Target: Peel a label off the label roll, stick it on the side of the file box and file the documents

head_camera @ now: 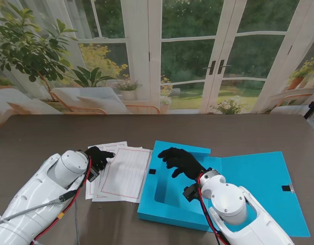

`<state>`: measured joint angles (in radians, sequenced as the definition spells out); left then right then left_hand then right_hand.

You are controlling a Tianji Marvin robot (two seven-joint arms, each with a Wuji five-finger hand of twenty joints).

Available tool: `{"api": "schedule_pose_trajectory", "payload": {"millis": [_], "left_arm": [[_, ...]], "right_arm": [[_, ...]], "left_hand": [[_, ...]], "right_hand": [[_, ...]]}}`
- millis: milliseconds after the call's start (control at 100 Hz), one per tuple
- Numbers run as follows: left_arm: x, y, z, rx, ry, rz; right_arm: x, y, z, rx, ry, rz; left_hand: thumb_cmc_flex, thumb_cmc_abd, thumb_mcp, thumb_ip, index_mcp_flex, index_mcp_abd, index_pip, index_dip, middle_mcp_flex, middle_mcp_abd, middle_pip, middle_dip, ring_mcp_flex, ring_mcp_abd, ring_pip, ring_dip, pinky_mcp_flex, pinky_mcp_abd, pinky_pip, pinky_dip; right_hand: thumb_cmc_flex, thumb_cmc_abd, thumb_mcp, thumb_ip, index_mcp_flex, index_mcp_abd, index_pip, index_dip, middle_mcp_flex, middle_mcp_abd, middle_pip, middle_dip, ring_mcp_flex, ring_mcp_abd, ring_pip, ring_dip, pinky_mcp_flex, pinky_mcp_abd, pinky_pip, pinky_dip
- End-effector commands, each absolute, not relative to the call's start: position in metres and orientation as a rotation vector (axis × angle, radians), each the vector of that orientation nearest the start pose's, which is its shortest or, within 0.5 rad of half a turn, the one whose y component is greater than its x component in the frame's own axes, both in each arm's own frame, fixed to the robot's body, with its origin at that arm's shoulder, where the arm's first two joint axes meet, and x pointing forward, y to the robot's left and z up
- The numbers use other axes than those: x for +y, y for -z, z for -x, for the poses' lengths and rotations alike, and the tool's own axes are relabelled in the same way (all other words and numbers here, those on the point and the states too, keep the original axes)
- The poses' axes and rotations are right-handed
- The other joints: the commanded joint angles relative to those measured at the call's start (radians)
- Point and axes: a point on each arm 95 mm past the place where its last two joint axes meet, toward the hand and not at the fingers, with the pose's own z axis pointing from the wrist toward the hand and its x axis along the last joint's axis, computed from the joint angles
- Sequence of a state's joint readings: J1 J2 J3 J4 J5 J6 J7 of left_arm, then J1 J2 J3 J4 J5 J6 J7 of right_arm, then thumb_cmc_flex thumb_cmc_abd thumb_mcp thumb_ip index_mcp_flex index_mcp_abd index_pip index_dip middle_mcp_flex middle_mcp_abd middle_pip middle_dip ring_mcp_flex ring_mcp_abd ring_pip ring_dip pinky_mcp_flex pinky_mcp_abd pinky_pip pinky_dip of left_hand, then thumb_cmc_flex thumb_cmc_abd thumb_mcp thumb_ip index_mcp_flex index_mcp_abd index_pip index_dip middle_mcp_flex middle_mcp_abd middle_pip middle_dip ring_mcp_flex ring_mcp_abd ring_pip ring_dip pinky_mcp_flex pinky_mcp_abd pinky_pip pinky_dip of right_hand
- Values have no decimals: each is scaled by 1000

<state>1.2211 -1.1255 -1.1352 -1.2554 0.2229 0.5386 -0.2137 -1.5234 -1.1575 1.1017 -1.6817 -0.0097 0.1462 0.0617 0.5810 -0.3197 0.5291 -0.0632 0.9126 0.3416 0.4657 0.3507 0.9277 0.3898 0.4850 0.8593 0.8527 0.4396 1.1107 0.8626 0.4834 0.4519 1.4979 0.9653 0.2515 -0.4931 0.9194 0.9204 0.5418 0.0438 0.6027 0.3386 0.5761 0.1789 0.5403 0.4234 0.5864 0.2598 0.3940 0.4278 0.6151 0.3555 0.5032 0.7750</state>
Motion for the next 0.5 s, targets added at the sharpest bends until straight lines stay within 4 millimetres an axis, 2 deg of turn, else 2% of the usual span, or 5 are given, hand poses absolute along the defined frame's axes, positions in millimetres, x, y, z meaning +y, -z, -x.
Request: {"api": "schedule_pose_trajectory", "payload": {"millis": [0,170,340,410,490], "left_arm": [[50,354,-482,988,1159,2375],[50,353,-482,965,1183,2389],[51,355,-484,967,1201,2382],[52,355,-485,970,1204,2369],[52,356,-486,970,1208,2361]], "right_arm": [[75,314,-391,-1013,1935,2162],[75,314,-391,-1007,1928,2167],[75,315,-391,-1005,1924,2172],[76,315,-391,-1004,1921,2175],[76,316,-391,-1001,1916,2178]], "left_hand": [[-16,-30,10,-16,-9,7,29,7,5,9,18,-6,-5,14,3,5,-18,-24,-8,20],[8,-71,66,-18,-17,-12,95,22,11,-9,74,46,6,-4,29,10,-9,-35,-1,27],[39,-140,193,-36,-59,-53,297,86,34,-52,182,134,46,-49,87,8,26,-52,27,16],[101,-192,186,-94,-94,-76,417,54,44,-71,222,163,66,-67,113,2,42,-57,42,0],[155,-220,162,-111,-127,-94,517,48,45,-83,249,180,73,-82,130,1,47,-63,50,-10]], "right_hand": [[15,25,-29,28,33,-7,0,-20,14,2,-4,1,13,5,4,-7,-448,-12,-24,36],[17,27,-28,29,33,-5,0,-20,12,2,-4,1,12,6,4,-8,-448,-14,-26,38],[19,28,-28,31,34,-1,0,-20,13,4,-3,1,12,7,5,-8,-448,-14,-27,39],[19,29,-28,31,35,0,-1,-20,11,4,-3,0,12,6,5,-8,-448,-14,-27,40],[21,30,-28,32,35,0,-1,-20,12,5,-2,1,12,7,5,-8,-448,-14,-27,41]]}}
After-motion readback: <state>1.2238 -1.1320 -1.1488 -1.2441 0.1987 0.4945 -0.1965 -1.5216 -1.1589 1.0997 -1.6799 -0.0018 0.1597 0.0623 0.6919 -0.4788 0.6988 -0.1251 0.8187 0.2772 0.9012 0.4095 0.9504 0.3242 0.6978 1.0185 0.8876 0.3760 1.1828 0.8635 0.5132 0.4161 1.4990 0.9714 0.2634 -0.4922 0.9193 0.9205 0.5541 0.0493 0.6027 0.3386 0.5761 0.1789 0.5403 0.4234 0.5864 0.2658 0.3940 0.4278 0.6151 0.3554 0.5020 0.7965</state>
